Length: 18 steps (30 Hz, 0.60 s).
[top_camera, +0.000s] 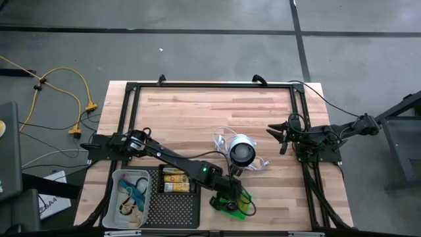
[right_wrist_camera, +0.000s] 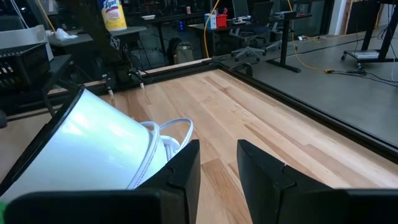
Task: Pick & Place Office Desk Supplies
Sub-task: Put the green bin on the shelf
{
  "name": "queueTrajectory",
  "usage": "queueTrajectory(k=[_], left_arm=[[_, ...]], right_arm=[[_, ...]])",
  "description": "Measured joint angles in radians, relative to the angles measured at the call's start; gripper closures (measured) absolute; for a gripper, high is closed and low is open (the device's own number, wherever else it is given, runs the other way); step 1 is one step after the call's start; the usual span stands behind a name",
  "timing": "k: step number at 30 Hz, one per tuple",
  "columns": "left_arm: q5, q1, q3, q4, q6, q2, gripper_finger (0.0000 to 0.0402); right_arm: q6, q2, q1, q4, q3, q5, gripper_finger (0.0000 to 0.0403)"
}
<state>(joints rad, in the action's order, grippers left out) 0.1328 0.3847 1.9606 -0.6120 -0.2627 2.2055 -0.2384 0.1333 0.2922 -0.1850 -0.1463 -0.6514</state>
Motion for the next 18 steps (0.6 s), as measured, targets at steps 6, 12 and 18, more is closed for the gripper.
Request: queueTrajectory(k=[6, 12, 18], left_arm=[[-0.001, 0.0, 0.0, 0.024, -0.009, -0.001, 0.0332], [-0.001, 0.0, 0.0, 0.037, -0.029, -0.001, 0.0332], [0.0, 0.005, -0.001, 0.042, -0.002, 0.025, 0.0332]], right_arm=[[0.0, 0.0, 0.0, 0.0, 0.0, 0.0, 0.0309], [0.0, 0.0, 0.0, 0.0, 0.0, 0.0, 0.0309], [0.0, 0.0, 0.0, 0.0, 0.0, 0.0, 0.0309]])
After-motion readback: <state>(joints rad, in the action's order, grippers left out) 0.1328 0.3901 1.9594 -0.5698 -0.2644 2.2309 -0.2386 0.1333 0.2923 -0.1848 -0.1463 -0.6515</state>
